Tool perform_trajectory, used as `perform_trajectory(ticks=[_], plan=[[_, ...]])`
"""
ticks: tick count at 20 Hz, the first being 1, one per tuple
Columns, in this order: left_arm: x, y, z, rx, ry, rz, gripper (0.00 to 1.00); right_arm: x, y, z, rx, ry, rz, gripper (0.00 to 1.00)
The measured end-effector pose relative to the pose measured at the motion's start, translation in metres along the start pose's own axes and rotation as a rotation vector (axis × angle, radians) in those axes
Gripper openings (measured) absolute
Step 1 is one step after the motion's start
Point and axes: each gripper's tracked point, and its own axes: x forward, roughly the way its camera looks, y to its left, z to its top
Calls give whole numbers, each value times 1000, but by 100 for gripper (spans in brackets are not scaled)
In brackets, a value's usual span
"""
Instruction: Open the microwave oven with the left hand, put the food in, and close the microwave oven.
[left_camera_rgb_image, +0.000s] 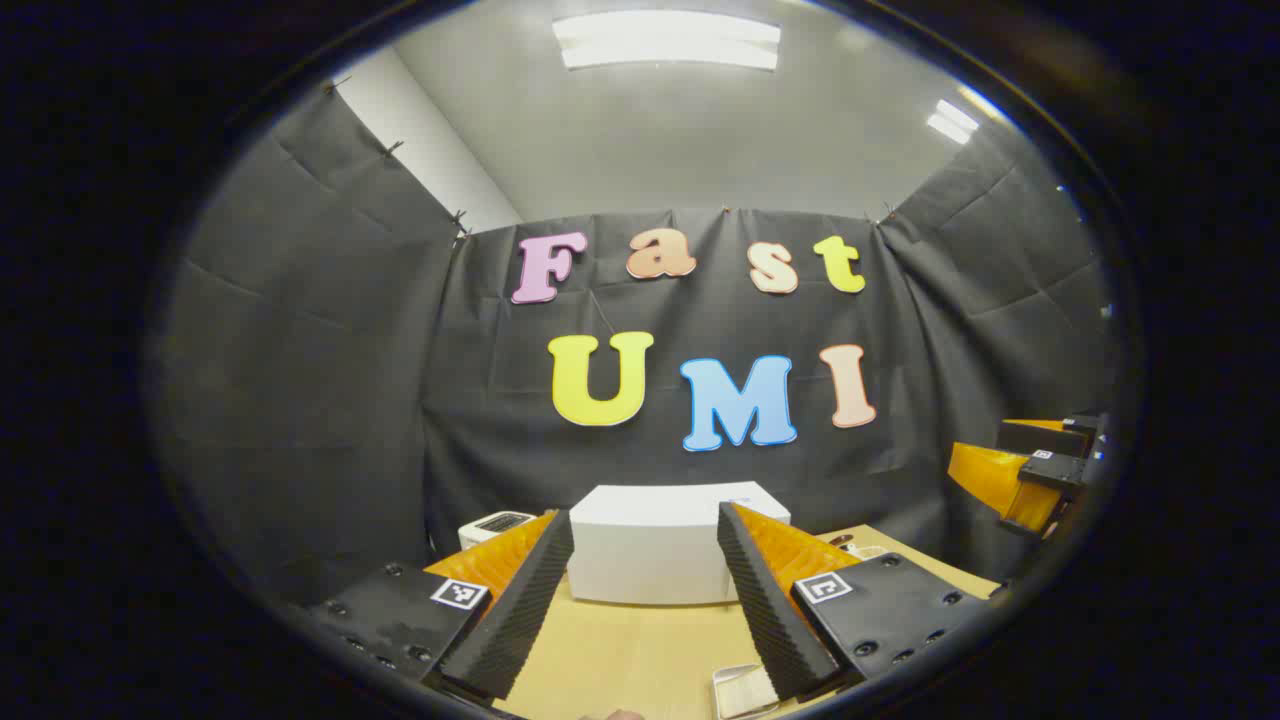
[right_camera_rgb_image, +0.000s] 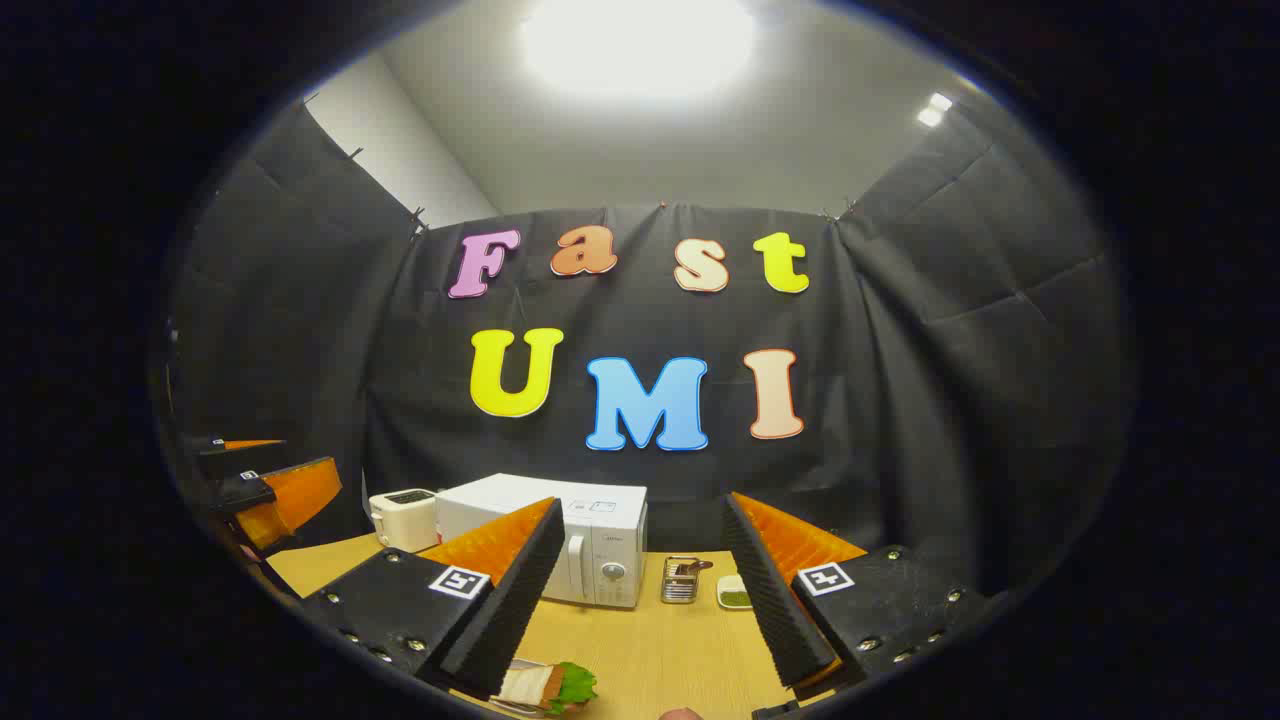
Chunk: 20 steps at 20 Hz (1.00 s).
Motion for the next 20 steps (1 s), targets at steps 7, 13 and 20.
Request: perform_trajectory(ticks=[7,13,20], plan=[[1,-25,6,10,-13,-10,96,1,-15,-6,-14,3,16,96],[-2,-45,8,14,-16,7,96,-2,-33,0,-9,-18,28,96],[-5,-63,-9,-8,2,13,96,-1,-46,-7,-5,-25,39,96]])
